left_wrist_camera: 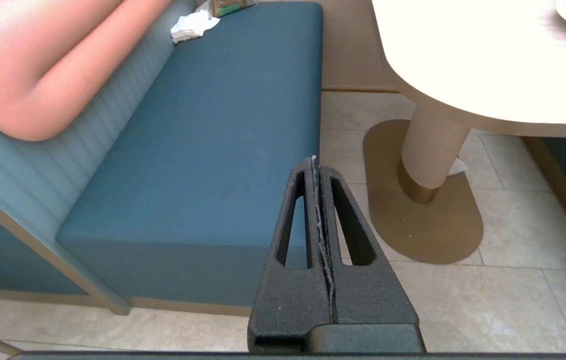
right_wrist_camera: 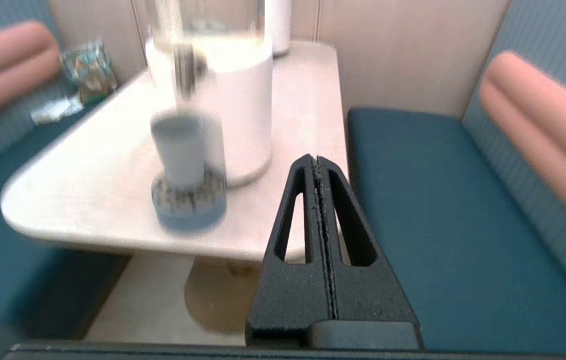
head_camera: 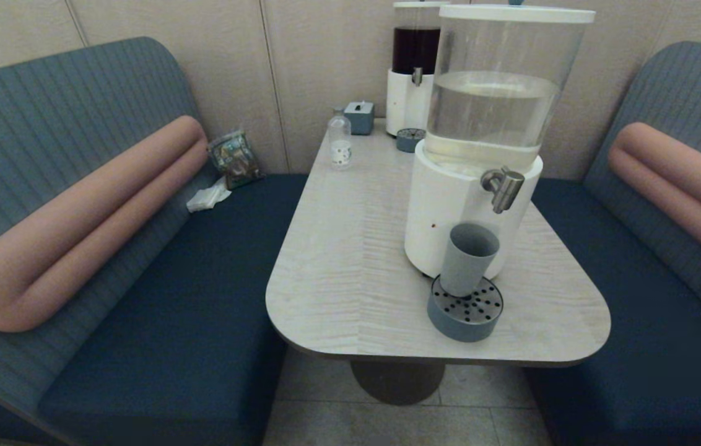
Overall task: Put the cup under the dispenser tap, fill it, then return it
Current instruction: Turn on the faucet
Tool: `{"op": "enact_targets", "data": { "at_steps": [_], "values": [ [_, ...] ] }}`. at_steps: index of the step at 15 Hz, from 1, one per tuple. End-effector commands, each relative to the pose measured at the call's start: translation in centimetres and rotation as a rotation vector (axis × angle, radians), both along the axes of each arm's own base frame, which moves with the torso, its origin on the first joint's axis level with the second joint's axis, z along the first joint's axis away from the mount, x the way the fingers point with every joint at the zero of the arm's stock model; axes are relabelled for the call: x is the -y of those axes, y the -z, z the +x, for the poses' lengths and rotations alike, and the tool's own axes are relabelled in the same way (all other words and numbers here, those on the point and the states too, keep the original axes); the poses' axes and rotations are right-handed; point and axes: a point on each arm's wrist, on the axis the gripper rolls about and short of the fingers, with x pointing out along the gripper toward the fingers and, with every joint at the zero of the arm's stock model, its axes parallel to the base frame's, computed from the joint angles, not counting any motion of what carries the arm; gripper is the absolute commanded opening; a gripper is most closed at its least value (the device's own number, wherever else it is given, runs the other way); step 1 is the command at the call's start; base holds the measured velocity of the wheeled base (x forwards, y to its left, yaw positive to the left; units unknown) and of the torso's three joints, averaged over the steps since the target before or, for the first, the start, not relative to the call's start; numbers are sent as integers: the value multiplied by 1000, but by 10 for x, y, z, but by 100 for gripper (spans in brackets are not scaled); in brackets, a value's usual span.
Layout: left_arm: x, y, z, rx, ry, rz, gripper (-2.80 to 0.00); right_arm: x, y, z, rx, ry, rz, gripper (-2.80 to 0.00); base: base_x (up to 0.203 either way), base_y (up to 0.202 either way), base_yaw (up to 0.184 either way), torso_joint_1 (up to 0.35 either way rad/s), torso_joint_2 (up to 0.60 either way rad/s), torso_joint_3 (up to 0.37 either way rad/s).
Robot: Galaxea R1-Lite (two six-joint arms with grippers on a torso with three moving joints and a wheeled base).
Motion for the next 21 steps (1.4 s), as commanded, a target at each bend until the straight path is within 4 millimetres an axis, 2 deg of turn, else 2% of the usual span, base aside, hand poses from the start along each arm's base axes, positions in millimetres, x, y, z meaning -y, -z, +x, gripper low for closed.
{"op": "enact_targets", "data": {
  "at_steps": [1, 5, 7, 12, 14, 19, 21],
  "values": [
    [0, 0, 0, -3, 0, 0, -280, 0, -35, 37, -95, -7, 1, -280, 0, 0, 0, 0, 0, 0],
    [0, 0, 0, -3, 0, 0, -280, -1, -90, 99, -168, -15, 8, -280, 0, 0, 0, 0, 0, 0],
    [0, 0, 0, -3, 0, 0, -280, -2, -113, 122, -194, -11, 9, -280, 0, 0, 0, 0, 0, 0],
    [0, 0, 0, -3, 0, 0, -280, -13, -140, 172, -424, -86, 56, -280, 0, 0, 0, 0, 0, 0],
    [0, 0, 0, -3, 0, 0, -280, -21, -145, 191, -544, -149, 80, -280, 0, 0, 0, 0, 0, 0],
    [0, 0, 0, -3, 0, 0, -280, -39, -127, 242, -705, -188, 67, -280, 0, 0, 0, 0, 0, 0],
    [0, 0, 0, -3, 0, 0, -280, -41, -125, 252, -725, -190, 59, -280, 0, 0, 0, 0, 0, 0]
  ]
}}
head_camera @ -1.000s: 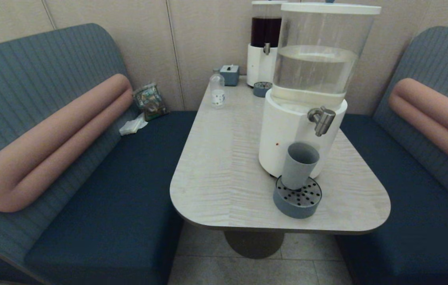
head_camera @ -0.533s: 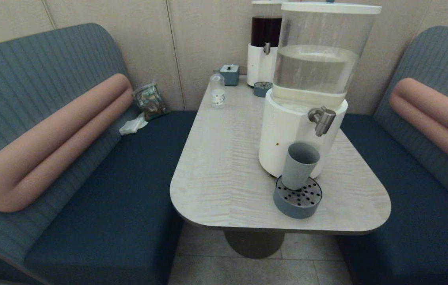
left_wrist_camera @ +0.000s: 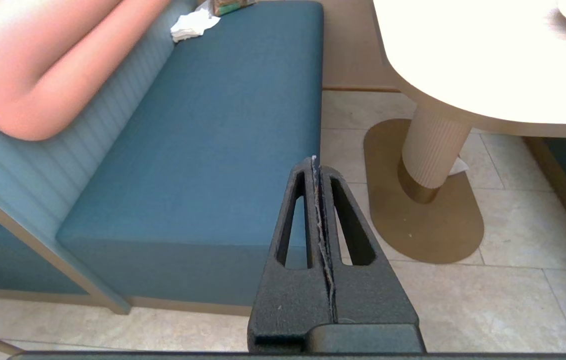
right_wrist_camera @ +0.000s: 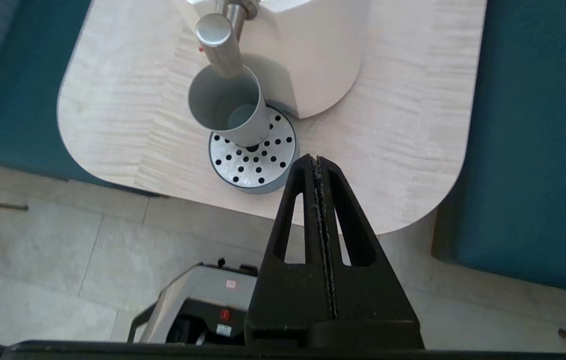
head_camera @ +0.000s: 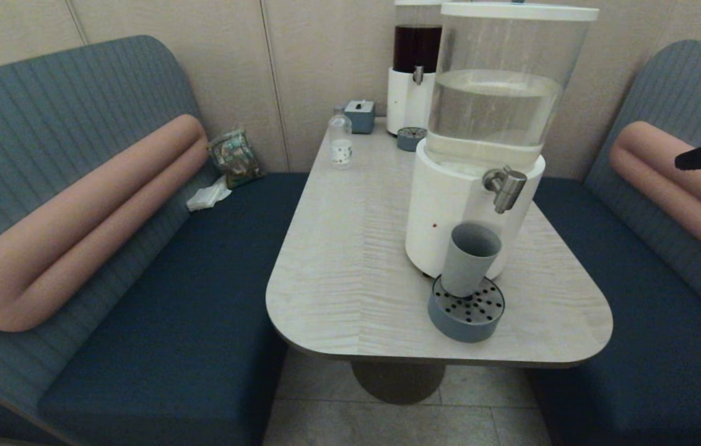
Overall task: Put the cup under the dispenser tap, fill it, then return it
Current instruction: Turn on the faucet
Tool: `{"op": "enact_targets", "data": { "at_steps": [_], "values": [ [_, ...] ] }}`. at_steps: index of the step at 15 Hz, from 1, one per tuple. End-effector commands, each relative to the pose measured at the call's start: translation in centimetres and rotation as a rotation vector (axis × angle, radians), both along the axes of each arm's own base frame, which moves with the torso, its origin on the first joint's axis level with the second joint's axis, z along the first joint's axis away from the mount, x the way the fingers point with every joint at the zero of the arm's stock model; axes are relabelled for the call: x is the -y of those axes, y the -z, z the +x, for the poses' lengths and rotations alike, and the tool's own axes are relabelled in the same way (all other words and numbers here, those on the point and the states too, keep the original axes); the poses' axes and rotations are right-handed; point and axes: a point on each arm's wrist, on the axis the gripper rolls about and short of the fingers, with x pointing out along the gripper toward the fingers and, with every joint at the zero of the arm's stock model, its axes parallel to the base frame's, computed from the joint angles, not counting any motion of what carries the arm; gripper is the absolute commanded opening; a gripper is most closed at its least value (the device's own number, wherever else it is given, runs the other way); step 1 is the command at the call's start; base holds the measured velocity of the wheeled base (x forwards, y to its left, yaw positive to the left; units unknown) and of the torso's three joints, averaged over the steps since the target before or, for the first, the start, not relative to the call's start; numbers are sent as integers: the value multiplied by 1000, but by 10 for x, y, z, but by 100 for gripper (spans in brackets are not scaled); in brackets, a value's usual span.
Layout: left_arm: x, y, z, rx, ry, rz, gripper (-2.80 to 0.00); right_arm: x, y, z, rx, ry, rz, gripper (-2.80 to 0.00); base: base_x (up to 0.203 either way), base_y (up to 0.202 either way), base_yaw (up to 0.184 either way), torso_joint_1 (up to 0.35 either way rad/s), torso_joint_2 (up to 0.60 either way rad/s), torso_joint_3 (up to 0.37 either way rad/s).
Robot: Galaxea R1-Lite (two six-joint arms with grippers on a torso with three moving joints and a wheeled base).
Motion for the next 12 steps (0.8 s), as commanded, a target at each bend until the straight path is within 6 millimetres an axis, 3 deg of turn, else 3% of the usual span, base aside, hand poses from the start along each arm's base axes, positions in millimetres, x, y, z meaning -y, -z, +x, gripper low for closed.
{"op": "enact_targets", "data": {
  "at_steps": [1, 7, 12],
  "values": [
    [0, 0, 0, -3, -1, 0, -280, -6, 8, 20, -50, -9, -10, -280, 0, 0, 0, 0, 0, 0],
    [0, 0, 0, -3, -1, 0, -280, -25, 5, 28, -47, -129, 21, -280, 0, 0, 0, 0, 0, 0],
    [0, 0, 0, -3, -1, 0, -280, -36, 10, 48, -66, -166, 34, -280, 0, 0, 0, 0, 0, 0]
  ]
}}
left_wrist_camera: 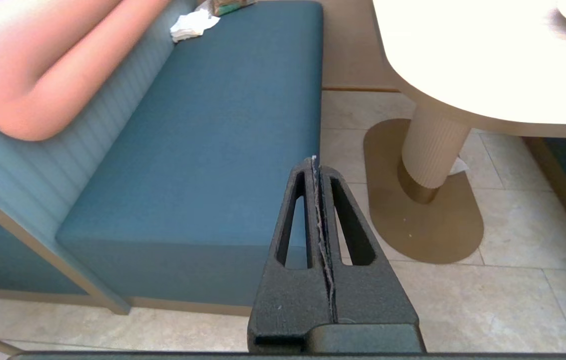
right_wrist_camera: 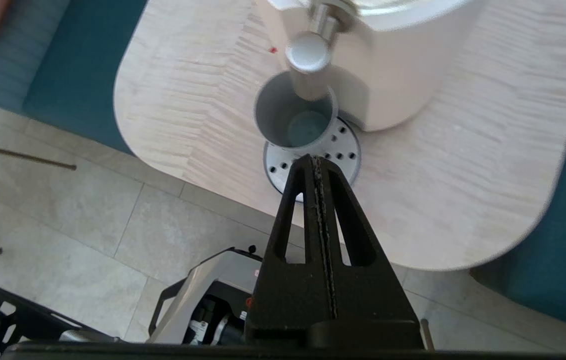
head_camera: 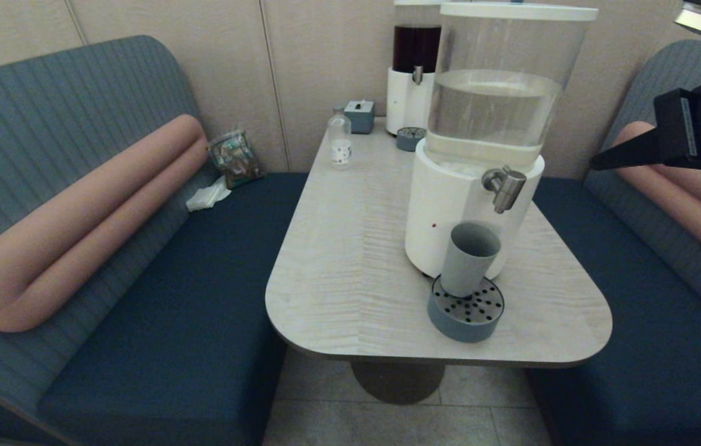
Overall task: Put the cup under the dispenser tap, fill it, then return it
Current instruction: Turn on the faucet
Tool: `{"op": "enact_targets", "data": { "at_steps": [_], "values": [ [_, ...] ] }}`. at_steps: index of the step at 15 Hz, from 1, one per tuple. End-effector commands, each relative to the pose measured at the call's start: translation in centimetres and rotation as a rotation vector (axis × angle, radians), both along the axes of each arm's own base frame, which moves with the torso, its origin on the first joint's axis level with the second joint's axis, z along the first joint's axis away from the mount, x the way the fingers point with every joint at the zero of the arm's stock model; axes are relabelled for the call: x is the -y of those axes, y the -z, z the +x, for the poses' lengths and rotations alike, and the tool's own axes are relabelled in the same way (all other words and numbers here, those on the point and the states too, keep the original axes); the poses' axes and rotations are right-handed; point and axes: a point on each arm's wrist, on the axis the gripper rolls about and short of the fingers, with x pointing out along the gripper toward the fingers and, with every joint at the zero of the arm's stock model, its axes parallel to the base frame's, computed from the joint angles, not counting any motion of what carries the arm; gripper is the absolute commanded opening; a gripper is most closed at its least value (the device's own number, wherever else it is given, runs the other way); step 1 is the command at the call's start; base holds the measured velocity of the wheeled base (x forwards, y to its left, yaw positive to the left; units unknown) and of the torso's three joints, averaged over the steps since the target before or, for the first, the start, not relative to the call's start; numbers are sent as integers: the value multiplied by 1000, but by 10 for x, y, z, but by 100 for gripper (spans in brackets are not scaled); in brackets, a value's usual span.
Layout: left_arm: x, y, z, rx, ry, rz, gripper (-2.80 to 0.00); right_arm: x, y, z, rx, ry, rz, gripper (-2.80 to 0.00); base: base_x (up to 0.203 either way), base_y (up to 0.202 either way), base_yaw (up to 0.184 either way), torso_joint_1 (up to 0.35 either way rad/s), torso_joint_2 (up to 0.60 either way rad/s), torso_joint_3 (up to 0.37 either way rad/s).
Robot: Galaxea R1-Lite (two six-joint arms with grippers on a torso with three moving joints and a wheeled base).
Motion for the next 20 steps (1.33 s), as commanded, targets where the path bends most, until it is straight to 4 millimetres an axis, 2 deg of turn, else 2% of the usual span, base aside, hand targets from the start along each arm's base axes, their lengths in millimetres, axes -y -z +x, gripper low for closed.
{"op": "enact_targets", "data": {
  "at_steps": [1, 3, 7, 12, 20],
  "values": [
    [0, 0, 0, -3, -1, 0, -280, -4, 7, 13, -27, -4, -5, -280, 0, 0, 0, 0, 0, 0],
    [0, 0, 0, -3, -1, 0, -280, -8, 12, 26, -32, -8, -9, -280, 0, 0, 0, 0, 0, 0],
    [0, 0, 0, -3, -1, 0, -280, -13, 8, 44, 3, -18, 12, -280, 0, 0, 0, 0, 0, 0],
    [0, 0, 0, -3, -1, 0, -280, -11, 20, 68, -9, 8, 9, -280, 0, 0, 0, 0, 0, 0],
    [0, 0, 0, -3, -1, 0, -280, -8, 32, 89, -15, -11, 33, -280, 0, 0, 0, 0, 0, 0]
  ]
}}
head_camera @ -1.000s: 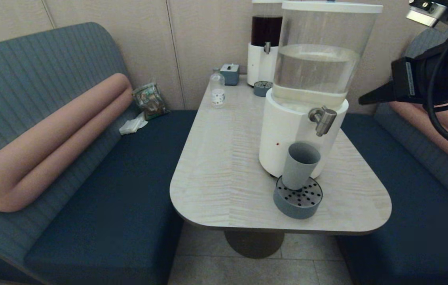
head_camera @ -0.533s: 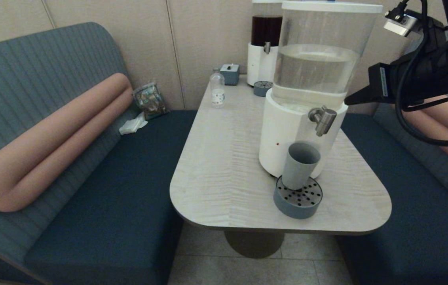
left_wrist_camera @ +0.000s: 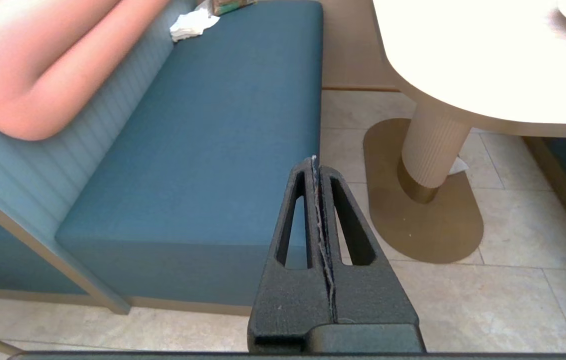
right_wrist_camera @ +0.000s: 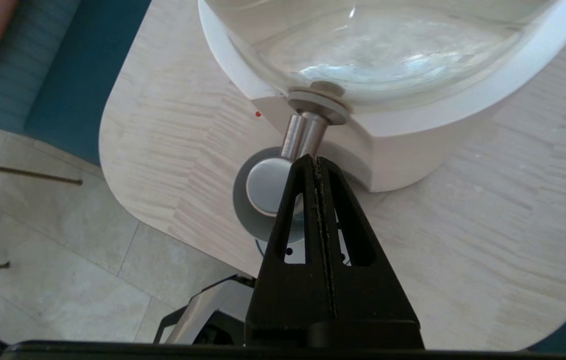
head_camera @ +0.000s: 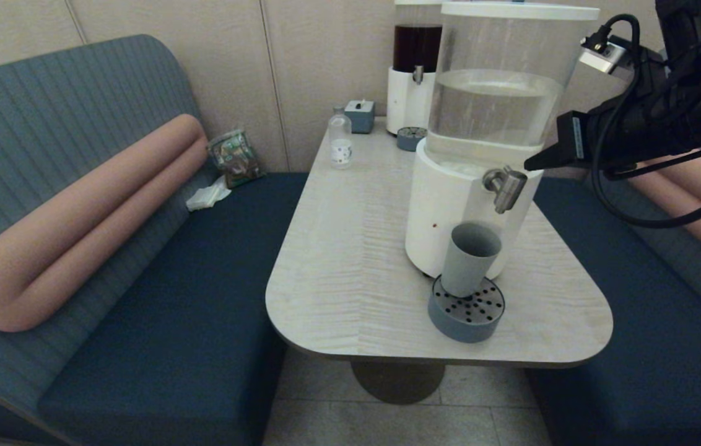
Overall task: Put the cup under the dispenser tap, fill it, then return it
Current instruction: Turn on the faucet
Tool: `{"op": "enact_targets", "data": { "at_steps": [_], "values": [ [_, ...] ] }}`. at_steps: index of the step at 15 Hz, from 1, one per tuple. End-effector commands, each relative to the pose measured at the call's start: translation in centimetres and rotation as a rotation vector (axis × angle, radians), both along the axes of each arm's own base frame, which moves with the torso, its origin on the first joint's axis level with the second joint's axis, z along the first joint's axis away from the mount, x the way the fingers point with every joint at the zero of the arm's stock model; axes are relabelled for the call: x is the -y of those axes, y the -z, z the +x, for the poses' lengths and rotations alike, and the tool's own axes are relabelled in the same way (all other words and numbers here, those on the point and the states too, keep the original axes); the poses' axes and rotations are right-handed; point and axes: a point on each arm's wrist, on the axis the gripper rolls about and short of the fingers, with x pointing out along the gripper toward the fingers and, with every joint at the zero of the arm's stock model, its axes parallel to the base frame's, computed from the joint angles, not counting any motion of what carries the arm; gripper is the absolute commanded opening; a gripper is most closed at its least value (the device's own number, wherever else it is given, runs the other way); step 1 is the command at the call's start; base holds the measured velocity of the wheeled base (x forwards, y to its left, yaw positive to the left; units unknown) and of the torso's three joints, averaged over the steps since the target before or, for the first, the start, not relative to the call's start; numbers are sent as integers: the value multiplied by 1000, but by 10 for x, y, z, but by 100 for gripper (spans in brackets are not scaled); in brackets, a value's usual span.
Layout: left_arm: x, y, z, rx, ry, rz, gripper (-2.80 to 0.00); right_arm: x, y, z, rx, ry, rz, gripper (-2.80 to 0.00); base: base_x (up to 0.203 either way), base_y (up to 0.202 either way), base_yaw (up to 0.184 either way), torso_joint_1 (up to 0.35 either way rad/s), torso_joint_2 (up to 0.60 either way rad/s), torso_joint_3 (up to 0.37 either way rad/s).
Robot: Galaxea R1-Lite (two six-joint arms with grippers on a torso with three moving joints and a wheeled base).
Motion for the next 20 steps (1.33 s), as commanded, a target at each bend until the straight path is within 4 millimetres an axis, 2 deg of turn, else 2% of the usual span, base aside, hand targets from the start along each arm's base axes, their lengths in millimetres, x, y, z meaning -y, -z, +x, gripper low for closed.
{"op": "enact_targets", "data": {
  "at_steps": [1, 12, 20],
  "values": [
    [0, 0, 0, -3, -1, 0, -280, 1, 4, 4, -14, 4, -1, -280, 0, 0, 0, 0, 0, 0],
    [0, 0, 0, -3, -1, 0, -280, -1, 12, 21, 2, -8, 12, -280, 0, 0, 0, 0, 0, 0],
    [0, 0, 0, -3, -1, 0, -280, -3, 14, 26, 21, -23, 19, -280, 0, 0, 0, 0, 0, 0]
  ]
}}
